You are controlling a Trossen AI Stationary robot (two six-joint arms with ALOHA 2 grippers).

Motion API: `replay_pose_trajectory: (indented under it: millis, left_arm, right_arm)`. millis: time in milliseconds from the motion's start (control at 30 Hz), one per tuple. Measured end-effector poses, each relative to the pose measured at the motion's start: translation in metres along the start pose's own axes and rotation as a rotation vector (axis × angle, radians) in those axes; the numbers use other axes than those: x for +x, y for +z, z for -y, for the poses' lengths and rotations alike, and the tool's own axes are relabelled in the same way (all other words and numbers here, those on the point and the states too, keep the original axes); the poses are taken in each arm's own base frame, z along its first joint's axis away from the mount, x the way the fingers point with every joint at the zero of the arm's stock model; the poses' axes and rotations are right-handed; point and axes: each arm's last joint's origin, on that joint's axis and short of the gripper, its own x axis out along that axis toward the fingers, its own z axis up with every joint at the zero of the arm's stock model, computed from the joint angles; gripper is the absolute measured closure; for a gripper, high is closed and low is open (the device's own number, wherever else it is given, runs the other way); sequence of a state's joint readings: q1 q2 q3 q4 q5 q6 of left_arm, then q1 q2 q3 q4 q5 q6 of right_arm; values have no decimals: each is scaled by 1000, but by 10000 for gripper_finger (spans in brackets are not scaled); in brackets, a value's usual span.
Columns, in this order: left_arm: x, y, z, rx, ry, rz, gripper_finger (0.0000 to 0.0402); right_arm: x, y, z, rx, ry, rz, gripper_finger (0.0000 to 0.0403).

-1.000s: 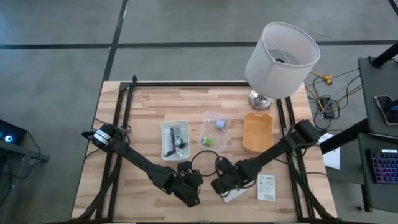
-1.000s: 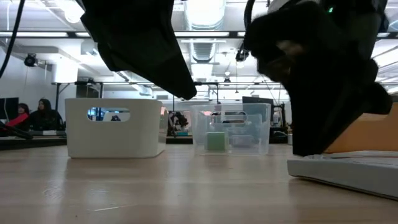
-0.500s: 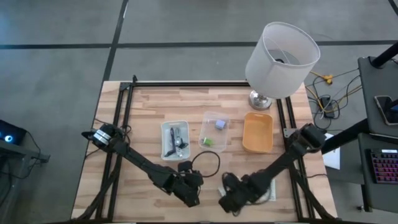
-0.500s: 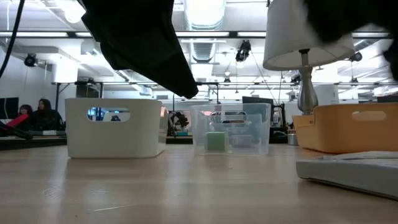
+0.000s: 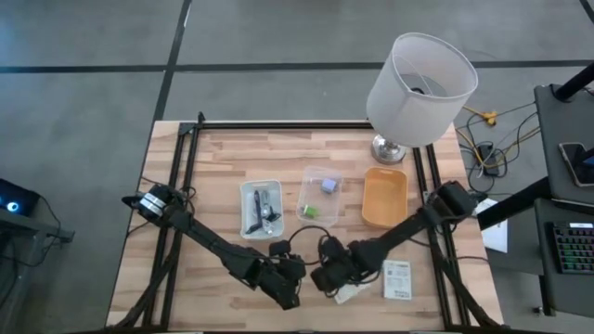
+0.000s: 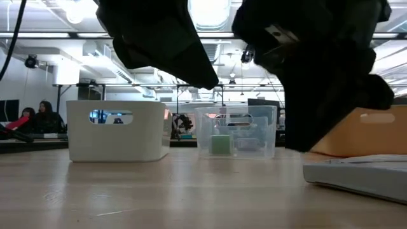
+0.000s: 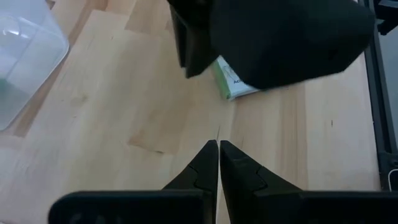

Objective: Pick and place items into bin
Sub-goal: Put the left card reader box into the yellow bin

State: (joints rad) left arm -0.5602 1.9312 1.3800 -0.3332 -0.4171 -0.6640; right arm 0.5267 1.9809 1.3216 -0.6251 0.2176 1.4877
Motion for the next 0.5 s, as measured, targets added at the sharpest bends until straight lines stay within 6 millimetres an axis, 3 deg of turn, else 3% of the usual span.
replay_pose_trajectory:
  millis: [133,267,500]
  left_arm:
    - [0,-1,-1,3,5,-6,402]
    - [0,-1,-1,6,9,-11,402]
    - [2,4,-3,48,-28,-1,402]
  right_arm:
    - [11,-7,1,-55,-13,-104,360]
    - [5,-22,-1,-82,7,-171,360]
    - [-37,-48,-15,-83,107,-39,360]
